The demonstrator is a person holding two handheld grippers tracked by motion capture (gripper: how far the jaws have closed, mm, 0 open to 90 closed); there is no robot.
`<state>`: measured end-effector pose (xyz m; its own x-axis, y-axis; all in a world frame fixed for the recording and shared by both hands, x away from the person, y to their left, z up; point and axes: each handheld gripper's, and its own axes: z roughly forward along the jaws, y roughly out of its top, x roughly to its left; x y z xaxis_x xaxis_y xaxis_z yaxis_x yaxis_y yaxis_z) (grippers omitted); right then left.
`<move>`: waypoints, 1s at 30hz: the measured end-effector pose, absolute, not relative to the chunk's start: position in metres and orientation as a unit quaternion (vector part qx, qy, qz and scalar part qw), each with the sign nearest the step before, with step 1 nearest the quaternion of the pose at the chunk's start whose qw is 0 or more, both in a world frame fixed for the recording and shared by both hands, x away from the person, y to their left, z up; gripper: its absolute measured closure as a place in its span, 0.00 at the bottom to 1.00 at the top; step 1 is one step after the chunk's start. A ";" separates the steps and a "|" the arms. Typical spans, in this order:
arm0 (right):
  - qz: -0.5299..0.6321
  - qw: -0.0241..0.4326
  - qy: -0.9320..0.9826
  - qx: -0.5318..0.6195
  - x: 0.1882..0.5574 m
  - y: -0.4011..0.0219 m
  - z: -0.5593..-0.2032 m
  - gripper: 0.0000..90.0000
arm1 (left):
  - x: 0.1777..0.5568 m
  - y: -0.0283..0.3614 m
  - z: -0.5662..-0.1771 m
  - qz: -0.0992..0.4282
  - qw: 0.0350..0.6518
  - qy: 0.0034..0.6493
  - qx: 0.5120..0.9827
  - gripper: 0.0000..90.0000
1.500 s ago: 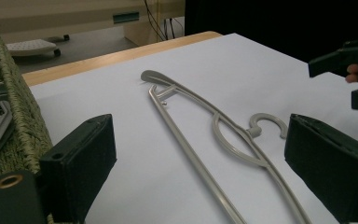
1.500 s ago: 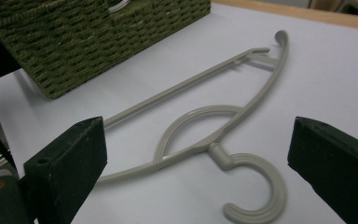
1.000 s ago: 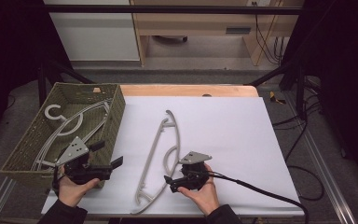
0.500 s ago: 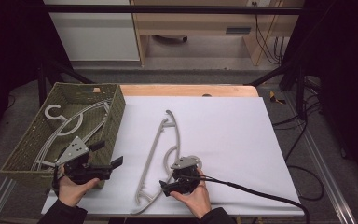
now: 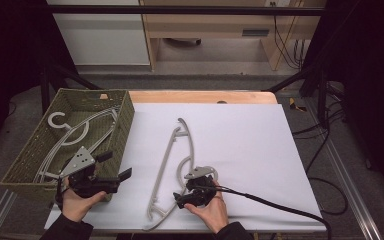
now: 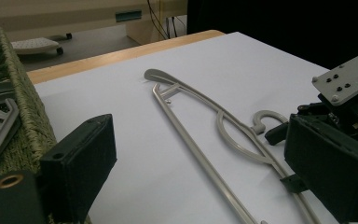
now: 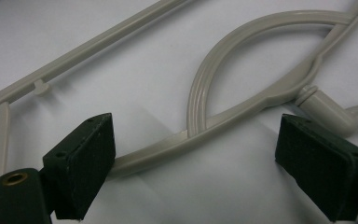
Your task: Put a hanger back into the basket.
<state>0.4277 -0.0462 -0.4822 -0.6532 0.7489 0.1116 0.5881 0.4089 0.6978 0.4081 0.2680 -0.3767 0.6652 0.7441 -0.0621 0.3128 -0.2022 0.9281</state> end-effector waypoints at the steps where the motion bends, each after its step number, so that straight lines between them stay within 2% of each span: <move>1: 0.366 0.110 0.832 0.402 0.428 -0.046 -0.482 0.14 | 0.408 0.268 -0.377 0.206 0.523 0.353 0.747 0.10; 13: 0.341 0.099 0.835 0.420 0.428 -0.072 -0.476 0.20 | 0.408 0.267 -0.378 0.206 0.520 0.353 0.750 0.10; 25: 0.334 0.065 0.829 0.445 0.428 -0.102 -0.469 0.49 | 0.408 0.264 -0.381 0.204 0.513 0.351 0.756 0.10; 30: 0.329 0.067 0.826 0.452 0.429 -0.110 -0.467 0.54 | 0.408 0.264 -0.382 0.203 0.514 0.351 0.756 0.10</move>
<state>0.4288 -0.1102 -0.4669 -0.5828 0.7908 0.1871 0.7029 0.3750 0.6045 0.4081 0.2638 -0.3821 0.6712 0.7393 -0.0537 0.3223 -0.2258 0.9193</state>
